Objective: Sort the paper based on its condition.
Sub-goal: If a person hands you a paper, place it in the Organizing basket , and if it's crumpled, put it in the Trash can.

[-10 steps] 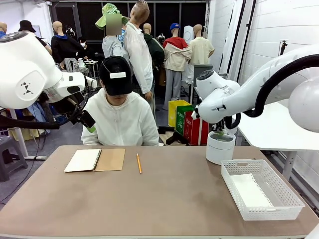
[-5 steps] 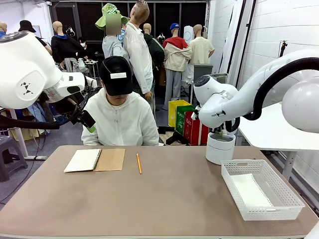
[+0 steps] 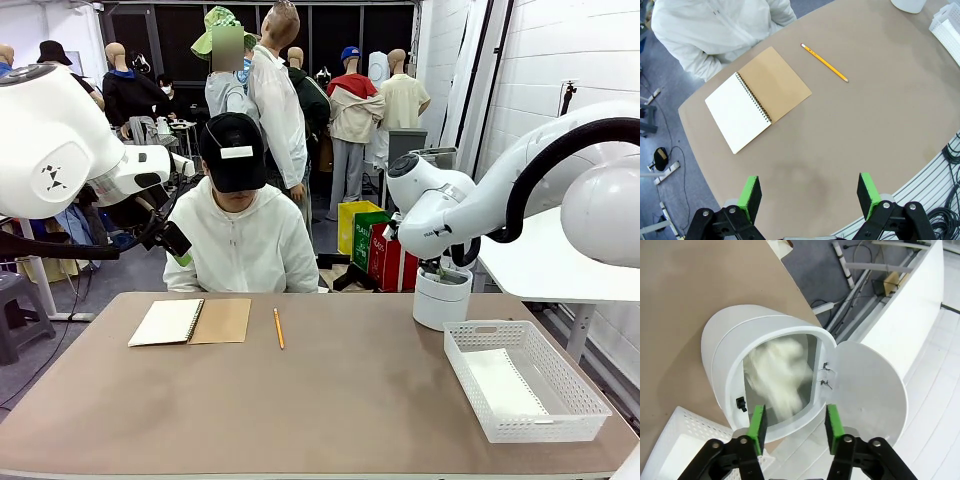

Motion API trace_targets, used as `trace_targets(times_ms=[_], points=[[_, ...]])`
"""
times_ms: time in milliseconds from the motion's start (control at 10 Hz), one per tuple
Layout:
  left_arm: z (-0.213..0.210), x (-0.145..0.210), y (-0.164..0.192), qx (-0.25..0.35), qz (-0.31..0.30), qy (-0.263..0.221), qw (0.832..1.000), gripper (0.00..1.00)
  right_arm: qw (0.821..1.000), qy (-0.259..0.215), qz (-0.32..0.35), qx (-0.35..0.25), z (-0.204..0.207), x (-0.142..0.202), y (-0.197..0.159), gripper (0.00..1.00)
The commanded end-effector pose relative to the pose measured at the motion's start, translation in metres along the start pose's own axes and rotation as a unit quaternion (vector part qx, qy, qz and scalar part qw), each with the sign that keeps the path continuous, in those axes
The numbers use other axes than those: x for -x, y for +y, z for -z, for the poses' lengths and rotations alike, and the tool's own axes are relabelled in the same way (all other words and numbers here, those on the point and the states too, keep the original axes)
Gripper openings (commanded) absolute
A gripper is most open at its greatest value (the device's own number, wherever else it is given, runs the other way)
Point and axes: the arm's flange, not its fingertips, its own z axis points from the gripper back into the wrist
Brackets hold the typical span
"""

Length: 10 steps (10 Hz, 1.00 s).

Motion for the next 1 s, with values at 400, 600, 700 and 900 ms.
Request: trace_targets(times_ms=[400,600,700,900], points=[[-0.001,0.000,0.001,0.001,0.001,-0.001,1.000,1.00,1.000,-0.014,0.016,-0.005,-0.010,0.001,-0.003,1.00],[-0.001,0.000,0.001,0.001,0.001,-0.001,1.000,1.00,0.999,-0.016,0.029,-0.006,-0.013,0.001,-0.002,1.00],[-0.001,0.000,0.001,0.001,0.001,-0.001,1.000,1.00,0.999,-0.016,0.032,-0.017,-0.017,0.002,-0.001,1.00],[-0.001,0.000,0.001,0.001,0.001,-0.001,1.000,1.00,1.000,-0.009,0.011,0.001,-0.012,0.001,-0.004,1.00]])
